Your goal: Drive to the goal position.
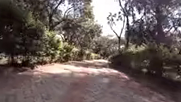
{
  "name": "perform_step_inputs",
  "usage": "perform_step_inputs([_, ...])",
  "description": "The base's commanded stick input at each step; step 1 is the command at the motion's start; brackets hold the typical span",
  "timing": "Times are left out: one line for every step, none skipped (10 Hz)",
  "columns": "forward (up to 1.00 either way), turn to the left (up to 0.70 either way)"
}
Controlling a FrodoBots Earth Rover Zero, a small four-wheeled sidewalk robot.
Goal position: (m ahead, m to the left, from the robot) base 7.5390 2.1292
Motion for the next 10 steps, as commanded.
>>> perform_step_inputs([0.70, 0.00])
perform_step_inputs([0.70, 0.00])
perform_step_inputs([0.70, 0.00])
perform_step_inputs([0.70, 0.00])
perform_step_inputs([0.70, 0.00])
perform_step_inputs([0.70, 0.00])
perform_step_inputs([0.70, 0.00])
perform_step_inputs([0.70, 0.00])
perform_step_inputs([0.70, 0.00])
perform_step_inputs([0.70, 0.00])
